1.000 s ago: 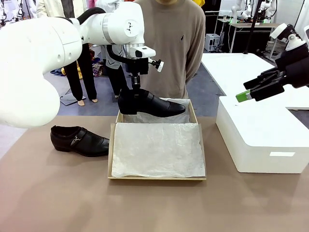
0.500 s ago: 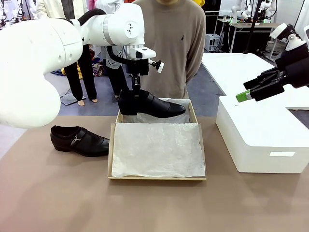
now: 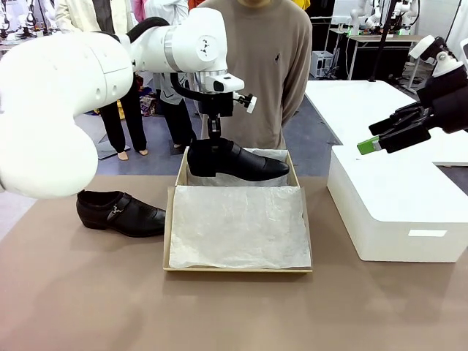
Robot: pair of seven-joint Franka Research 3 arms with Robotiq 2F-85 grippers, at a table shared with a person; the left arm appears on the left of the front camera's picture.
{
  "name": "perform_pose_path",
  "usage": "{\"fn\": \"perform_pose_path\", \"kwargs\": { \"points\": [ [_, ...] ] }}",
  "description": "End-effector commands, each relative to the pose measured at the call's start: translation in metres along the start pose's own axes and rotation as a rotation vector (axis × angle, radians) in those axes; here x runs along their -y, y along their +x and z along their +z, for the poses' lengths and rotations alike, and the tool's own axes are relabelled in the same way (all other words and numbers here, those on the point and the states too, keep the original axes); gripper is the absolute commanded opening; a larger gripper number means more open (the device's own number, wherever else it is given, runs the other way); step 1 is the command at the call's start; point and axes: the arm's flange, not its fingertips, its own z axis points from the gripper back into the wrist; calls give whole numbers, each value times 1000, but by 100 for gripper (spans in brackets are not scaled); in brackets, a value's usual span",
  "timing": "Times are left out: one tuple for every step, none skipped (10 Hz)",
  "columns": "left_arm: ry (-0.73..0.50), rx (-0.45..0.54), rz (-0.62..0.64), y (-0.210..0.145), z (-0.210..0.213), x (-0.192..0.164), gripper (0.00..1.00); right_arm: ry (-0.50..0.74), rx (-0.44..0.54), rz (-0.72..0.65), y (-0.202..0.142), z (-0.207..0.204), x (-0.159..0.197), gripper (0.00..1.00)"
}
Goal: Pack the shoes into the box.
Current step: Place one shoe of the Shoes into the Shoes Box.
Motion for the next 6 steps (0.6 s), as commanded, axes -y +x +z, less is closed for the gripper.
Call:
{"fn": "perform_pose_path", "kwargs": {
  "points": [
    [21,-30,-25,11,9,-20,0,10,14,14,0,-2,2,100],
    [33,-49,-34,12,4,-23,0,10,14,14,0,-2,2,100],
    [36,-54,-23,11,-2,-25,0,10,14,14,0,-2,2,100],
    [36,-58,6,10,-6,-28,0,10,14,14,0,-2,2,100],
    [40,-52,39,9,-10,-30,0,10,14,14,0,-2,2,100],
    [38,-47,68,8,-12,-32,0,10,14,14,0,-2,2,100]
  ]
}}
